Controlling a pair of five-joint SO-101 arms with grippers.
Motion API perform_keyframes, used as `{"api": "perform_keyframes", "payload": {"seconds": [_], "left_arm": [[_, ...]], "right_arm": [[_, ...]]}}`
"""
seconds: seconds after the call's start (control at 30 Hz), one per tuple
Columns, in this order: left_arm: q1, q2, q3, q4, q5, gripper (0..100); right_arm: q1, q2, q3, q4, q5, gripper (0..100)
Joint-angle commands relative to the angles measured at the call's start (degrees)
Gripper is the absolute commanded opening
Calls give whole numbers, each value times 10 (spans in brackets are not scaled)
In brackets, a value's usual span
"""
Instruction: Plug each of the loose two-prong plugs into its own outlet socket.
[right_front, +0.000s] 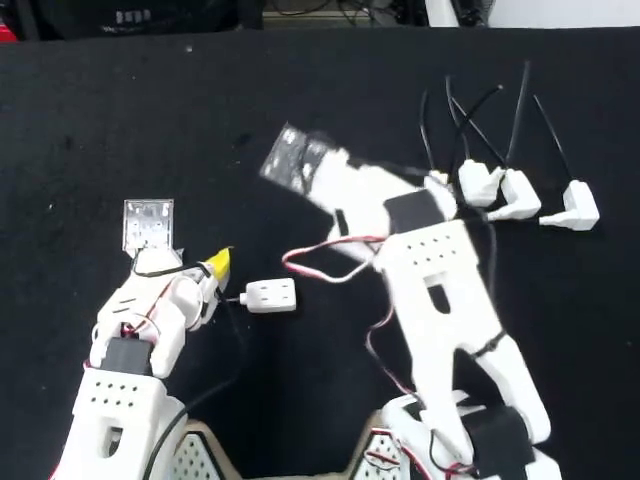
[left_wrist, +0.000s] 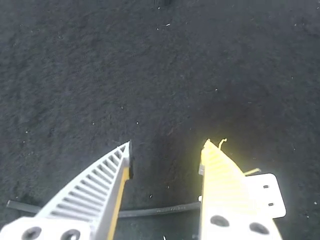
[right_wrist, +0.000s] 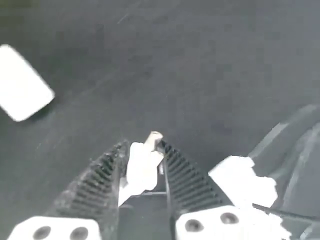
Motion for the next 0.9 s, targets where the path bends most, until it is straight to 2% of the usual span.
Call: {"api": "perform_keyframes", "payload": {"seconds": [0.0,0.07,0.13,0.2,0.27,0.47,0.63,0.8,0.87], "left_arm": [[-3,-3,-5,-11,1,224],[-3,-3,-5,-11,1,224],[-3,-3,-5,-13,1,224],[-3,-3,-5,-13,1,224],[-3,-3,-5,-12,0,224],[-3,-3,-5,-12,0,224],[-3,-3,-4,-11,0,224],[-3,-3,-4,-11,0,224],[-3,-3,-4,-11,0,224]], "right_arm": [[-13,22,90,-30,5,12],[-12,34,127,-58,-64,27],[-13,42,157,-74,-117,96],[-15,48,184,-81,-132,178],[-13,50,209,-92,-136,215],[-11,46,277,-135,-141,179],[-11,46,282,-160,-196,175],[-11,48,259,-176,-259,79],[-12,51,255,-180,-269,77]]}}
